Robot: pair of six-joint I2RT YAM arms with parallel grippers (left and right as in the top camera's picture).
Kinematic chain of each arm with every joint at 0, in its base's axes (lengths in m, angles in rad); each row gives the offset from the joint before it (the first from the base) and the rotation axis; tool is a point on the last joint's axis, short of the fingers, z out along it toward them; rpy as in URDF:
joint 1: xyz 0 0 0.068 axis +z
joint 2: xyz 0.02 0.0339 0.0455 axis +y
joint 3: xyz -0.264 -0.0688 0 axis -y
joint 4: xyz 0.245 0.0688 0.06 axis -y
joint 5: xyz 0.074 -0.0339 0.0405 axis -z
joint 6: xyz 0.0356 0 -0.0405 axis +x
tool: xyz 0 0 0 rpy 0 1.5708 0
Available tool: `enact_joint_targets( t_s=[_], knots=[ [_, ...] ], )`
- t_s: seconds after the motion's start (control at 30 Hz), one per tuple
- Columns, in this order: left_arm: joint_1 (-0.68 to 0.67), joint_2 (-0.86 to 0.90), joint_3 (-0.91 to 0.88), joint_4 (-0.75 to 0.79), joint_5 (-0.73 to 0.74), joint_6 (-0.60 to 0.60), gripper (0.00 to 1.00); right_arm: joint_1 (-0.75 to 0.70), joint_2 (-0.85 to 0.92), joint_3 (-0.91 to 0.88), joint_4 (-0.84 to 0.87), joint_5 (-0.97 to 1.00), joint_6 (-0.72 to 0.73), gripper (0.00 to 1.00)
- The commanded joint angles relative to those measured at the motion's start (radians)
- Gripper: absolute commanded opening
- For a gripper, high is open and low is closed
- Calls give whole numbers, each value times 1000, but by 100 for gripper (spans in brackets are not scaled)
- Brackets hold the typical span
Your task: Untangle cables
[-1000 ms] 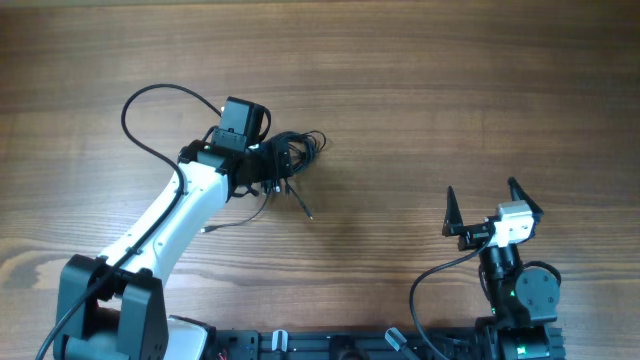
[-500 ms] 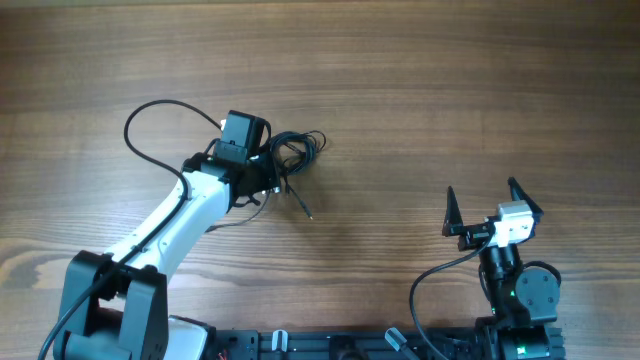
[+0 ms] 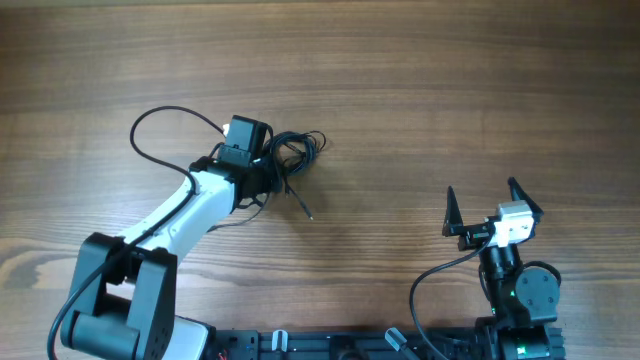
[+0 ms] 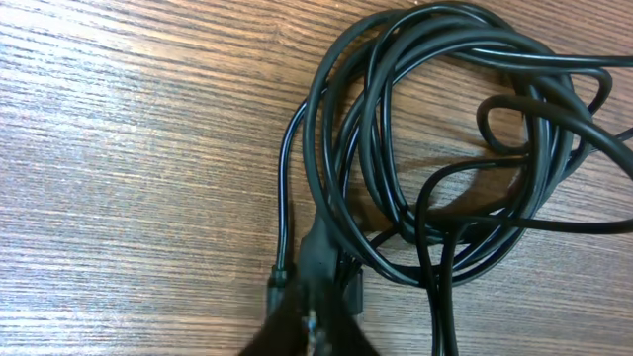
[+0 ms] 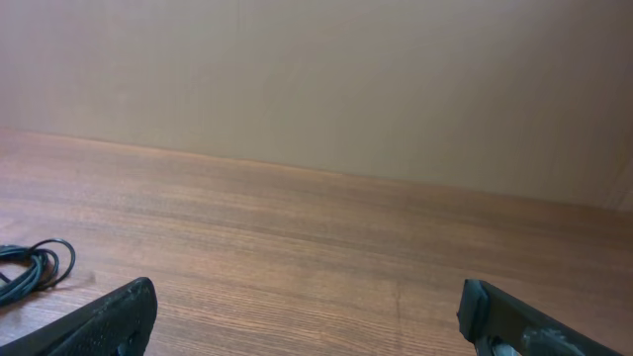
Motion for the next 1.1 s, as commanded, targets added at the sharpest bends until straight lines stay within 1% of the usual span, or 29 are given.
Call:
enact_joint_targets(
  t_s=[0.0, 0.07, 0.1, 0.23, 0.37, 0.47, 0.5, 0.63, 0.77, 0.87, 0.9, 0.93, 1.0, 1.03, 1.07],
  knots=[
    [-5, 10, -11, 3, 4, 1, 4, -4, -8, -1, 3, -19, -9, 100],
    [-5, 10, -11, 6, 4, 1, 6, -4, -8, -1, 3, -19, -9, 100],
    [-5, 10, -11, 11, 4, 1, 4, -4, -8, -1, 3, -19, -8, 99],
    [-2, -10, -7, 15, 0, 5, 4, -4, -8, -1, 3, -19, -9, 100],
    [-2, -152, -4, 15, 1, 5, 4, -4, -8, -1, 3, -19, -9, 100],
    [-3, -220, -4, 14, 2, 4, 4, -4, -8, -1, 3, -19, -9, 100],
    [-3, -221, -4, 7, 5, 4, 4, -4, -8, -1, 3, -20, -8, 100],
    [-3, -206, -7, -61, 5, 0, 9, -4, -8, -1, 3, -19, -8, 100],
    [-3, -180, -11, -97, 10, 0, 11, -4, -8, -1, 3, -19, -9, 100],
    [-3, -148, -11, -95, 36, 0, 18, -4, -8, -1, 3, -19, -9, 100],
    [-3, -135, -11, -95, 39, 0, 26, -4, -8, -1, 3, -19, -8, 100],
    [-5, -126, -11, -95, 39, 0, 43, -4, -8, -1, 3, -19, -9, 100],
    [-5, -108, -11, -94, 39, 0, 78, -4, -8, -1, 3, -19, -9, 100],
    [-5, -97, -11, -94, 45, 0, 84, -4, -8, -1, 3, -19, -8, 100],
    [-5, -89, -11, -94, 55, 0, 86, -4, -8, -1, 3, -19, -8, 100]
  ],
)
